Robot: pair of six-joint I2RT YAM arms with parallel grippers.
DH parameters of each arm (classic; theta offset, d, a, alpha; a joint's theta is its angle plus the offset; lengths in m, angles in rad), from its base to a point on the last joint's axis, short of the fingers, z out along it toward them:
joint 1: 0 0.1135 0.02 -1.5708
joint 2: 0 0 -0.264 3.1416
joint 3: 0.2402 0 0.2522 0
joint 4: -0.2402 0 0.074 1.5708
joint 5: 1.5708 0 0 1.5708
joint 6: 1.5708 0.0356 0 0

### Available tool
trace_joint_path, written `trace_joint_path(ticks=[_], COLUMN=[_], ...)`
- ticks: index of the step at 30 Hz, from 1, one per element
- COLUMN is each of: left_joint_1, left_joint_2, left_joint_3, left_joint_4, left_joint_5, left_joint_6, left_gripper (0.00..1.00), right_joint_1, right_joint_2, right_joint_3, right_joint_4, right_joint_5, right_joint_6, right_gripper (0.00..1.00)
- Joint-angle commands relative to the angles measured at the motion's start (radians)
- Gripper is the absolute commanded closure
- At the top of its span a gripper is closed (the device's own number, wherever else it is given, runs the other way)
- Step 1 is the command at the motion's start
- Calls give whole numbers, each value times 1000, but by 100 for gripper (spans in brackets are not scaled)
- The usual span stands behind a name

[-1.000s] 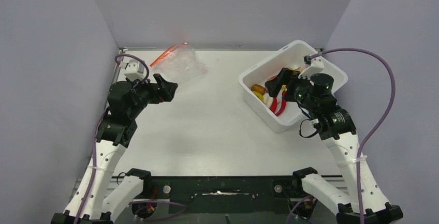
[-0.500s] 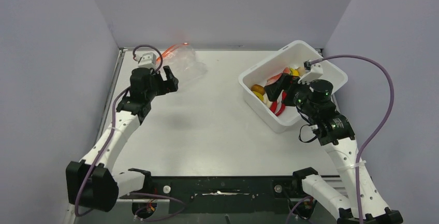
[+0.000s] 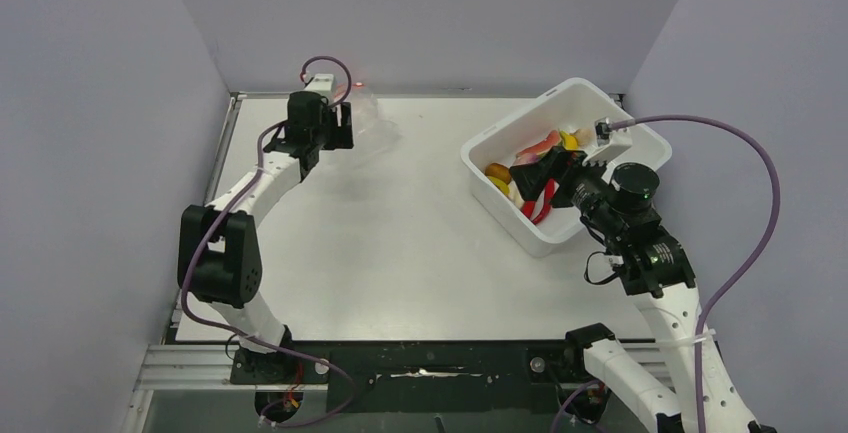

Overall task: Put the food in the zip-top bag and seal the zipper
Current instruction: Pick up the zipper food storage bag at the center of the board.

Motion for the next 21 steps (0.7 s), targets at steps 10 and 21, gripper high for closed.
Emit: trace_joint_path(ticks=[10, 21], left_joint_1=[-1, -6], left_joint_2=[151, 202], left_joint_3=[61, 104], left_joint_4=[189, 112], left_joint_5=[178, 201], left_joint_6=[61, 47], left_gripper=[37, 91], right_joint_1=[8, 8], right_joint_2=[-27, -7], right_joint_3=[0, 55], right_joint_4=[54, -16], right_joint_5=[-36, -49], right_joint_6=[4, -14], right_gripper=[2, 2])
